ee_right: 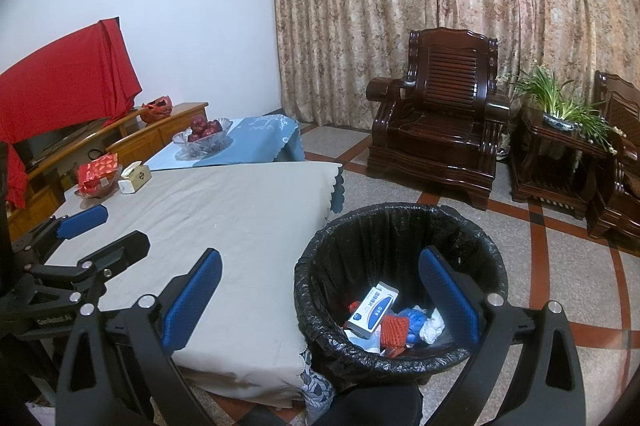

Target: Collect trash

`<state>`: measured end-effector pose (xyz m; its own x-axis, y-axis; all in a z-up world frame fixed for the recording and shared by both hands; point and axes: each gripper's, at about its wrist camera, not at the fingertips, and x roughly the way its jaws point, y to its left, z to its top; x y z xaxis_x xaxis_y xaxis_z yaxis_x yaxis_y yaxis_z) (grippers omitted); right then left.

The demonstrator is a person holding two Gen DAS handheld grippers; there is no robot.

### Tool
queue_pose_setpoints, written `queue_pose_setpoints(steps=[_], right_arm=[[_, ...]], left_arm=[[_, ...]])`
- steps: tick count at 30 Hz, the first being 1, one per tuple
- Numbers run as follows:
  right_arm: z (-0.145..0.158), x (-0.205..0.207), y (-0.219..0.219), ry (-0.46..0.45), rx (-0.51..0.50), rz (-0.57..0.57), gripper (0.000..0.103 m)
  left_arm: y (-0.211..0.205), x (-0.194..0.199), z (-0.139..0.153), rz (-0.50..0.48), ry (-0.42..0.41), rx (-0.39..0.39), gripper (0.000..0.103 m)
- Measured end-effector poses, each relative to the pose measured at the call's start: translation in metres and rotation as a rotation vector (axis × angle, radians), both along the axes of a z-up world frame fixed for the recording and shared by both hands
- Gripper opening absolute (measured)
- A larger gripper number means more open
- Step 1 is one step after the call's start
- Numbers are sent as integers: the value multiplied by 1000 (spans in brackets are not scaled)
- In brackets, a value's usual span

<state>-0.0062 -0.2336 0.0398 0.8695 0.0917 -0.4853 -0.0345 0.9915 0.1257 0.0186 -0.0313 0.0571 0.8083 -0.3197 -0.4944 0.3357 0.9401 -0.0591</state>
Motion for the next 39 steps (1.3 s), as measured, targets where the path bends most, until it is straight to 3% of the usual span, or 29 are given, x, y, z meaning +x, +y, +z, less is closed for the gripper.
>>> queue_pose_setpoints(steps=[39], right_arm=[[-1,2,3,6,-1,2,97]], left_arm=[[0,-1,0,1,4,2,96]])
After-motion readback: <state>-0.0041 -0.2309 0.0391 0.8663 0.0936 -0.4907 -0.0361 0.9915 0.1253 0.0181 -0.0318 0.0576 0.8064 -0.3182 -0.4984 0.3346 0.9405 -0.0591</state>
